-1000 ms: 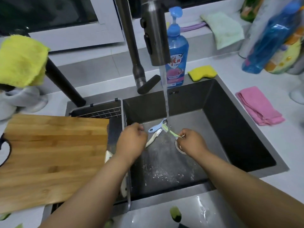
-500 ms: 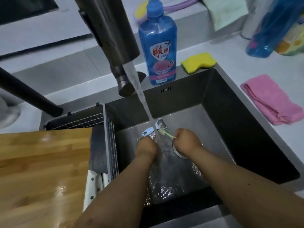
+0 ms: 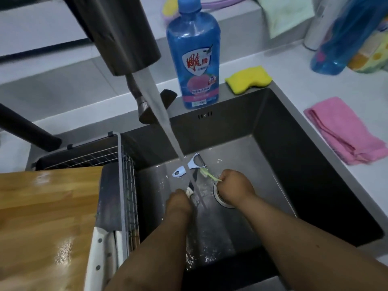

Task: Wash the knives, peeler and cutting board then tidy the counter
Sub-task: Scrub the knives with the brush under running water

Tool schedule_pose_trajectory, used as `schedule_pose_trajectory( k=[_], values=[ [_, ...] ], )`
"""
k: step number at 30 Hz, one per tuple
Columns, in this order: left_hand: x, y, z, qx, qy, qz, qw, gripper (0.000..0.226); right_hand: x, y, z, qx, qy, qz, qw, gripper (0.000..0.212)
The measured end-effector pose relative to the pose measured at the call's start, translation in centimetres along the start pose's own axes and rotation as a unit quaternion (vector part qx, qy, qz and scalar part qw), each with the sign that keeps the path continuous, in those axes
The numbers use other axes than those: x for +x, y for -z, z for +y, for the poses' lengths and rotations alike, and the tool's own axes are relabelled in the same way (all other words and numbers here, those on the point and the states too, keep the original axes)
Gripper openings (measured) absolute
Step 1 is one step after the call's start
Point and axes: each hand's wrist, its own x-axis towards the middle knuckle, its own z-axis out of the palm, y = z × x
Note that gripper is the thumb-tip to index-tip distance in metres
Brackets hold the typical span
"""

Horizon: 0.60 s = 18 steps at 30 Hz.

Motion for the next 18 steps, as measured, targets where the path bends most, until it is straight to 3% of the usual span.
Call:
schedule_pose_trajectory(
  k=[7, 11, 18],
  values=[
    [-4.3, 1.7, 0.5, -0.087, -0.052, -0.089, 0.991, 0.049, -1.8, 2.7, 0.3, 0.008, 0.006, -0.018, 1.000, 0.019],
    [-7.1, 3.0, 0.4, -0.105, -0.092, -0.040, 0.989, 0.038, -5.1, 4.4, 1.0, 0.023, 0.033, -0.010, 0.999, 0.003],
    [-11.3, 5.0, 0.0, -0.152, -0.127, -0.014, 0.980, 0.020, -10.9, 4.3, 2.0, 0.004, 0.105, -0.005, 0.994, 0.006]
  ],
)
